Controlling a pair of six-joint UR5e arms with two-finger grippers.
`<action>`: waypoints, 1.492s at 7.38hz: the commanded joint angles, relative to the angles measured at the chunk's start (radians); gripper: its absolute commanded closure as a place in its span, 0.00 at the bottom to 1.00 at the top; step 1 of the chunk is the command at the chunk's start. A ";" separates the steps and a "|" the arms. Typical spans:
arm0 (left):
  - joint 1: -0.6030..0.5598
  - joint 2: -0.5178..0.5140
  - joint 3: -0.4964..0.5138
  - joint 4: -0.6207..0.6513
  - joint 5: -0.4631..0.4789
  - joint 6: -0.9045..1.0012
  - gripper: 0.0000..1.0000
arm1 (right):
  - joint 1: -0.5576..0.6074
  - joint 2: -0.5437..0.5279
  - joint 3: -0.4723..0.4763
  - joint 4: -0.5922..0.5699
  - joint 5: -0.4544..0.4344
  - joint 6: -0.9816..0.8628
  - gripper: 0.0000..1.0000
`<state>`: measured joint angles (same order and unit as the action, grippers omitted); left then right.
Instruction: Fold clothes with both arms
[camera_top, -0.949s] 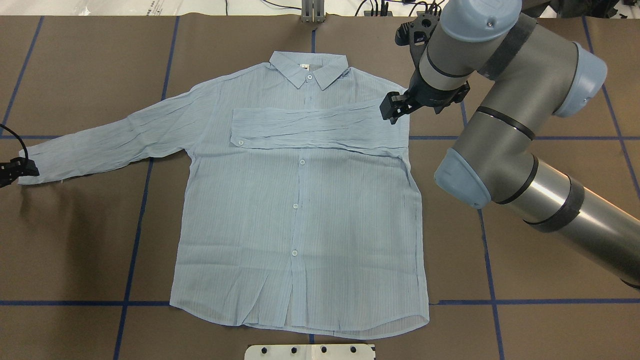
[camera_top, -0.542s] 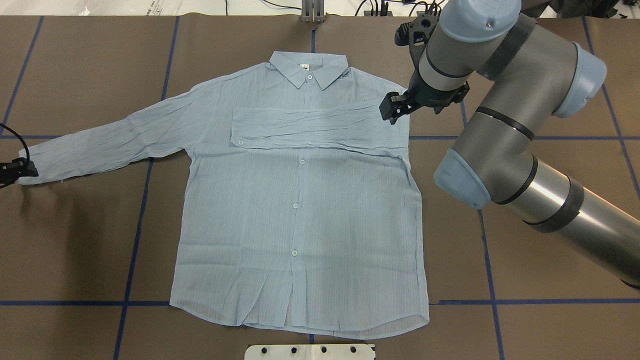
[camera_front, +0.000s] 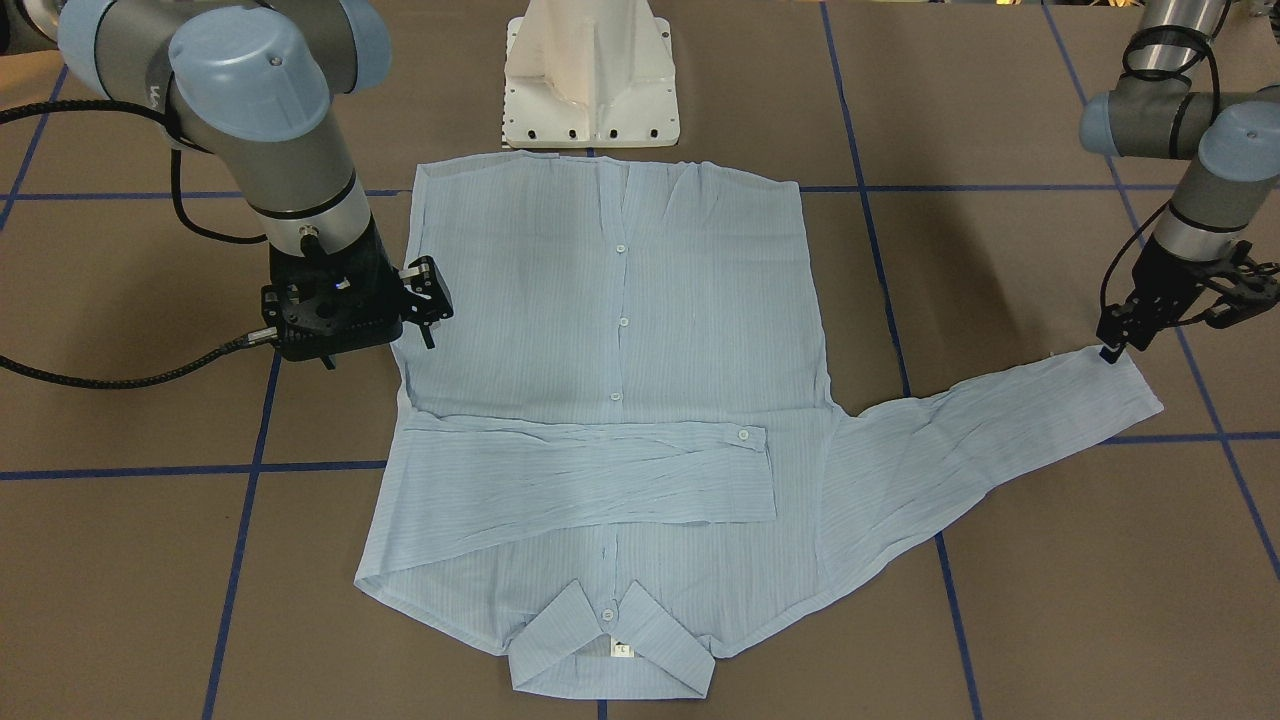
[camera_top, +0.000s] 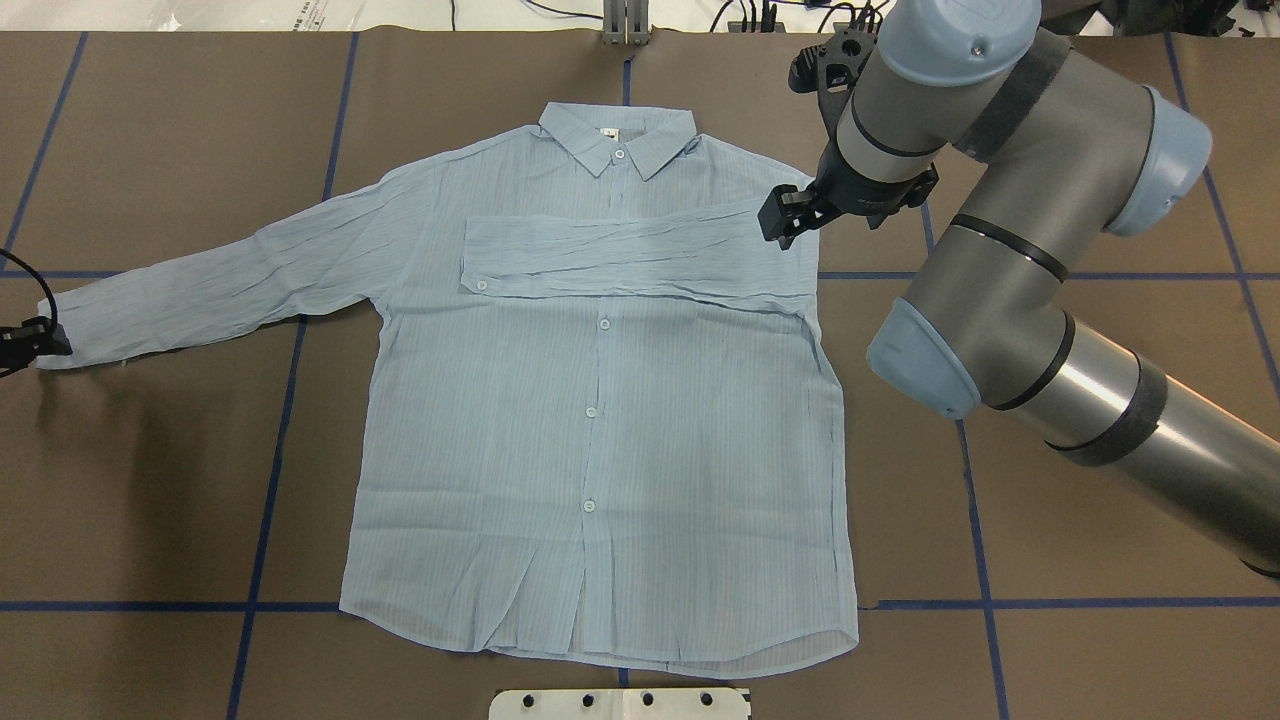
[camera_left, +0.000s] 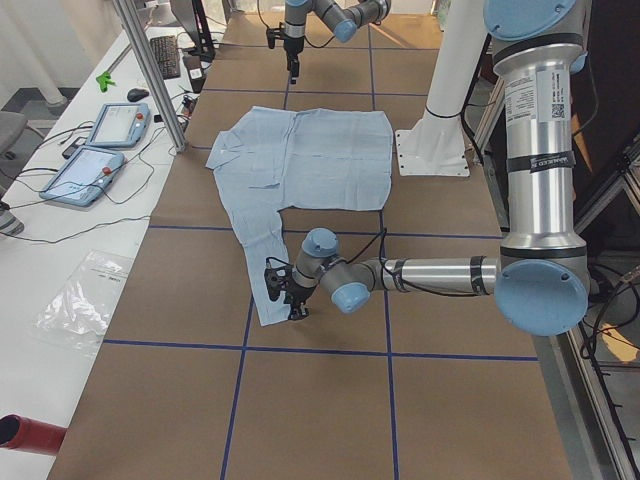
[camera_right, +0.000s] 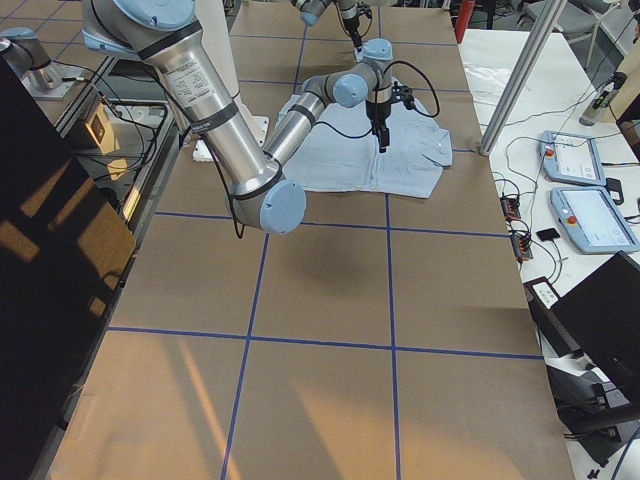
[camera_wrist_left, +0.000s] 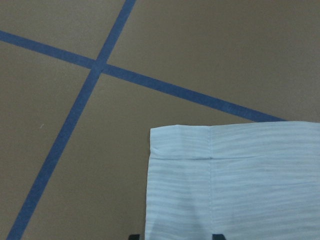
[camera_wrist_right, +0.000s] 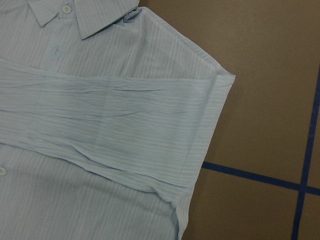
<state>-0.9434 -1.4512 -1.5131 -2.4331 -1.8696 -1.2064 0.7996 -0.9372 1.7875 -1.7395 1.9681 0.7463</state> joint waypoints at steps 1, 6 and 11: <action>0.000 0.002 0.007 0.000 0.001 0.001 0.48 | 0.000 0.002 0.000 0.000 0.000 0.002 0.00; 0.000 0.003 0.005 0.000 0.001 -0.001 0.88 | 0.000 -0.002 0.001 0.000 0.000 0.002 0.00; -0.005 0.012 -0.051 0.006 -0.006 0.010 1.00 | 0.004 -0.009 0.016 -0.002 0.008 0.001 0.00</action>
<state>-0.9458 -1.4440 -1.5343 -2.4304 -1.8717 -1.1993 0.8009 -0.9406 1.7963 -1.7405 1.9703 0.7471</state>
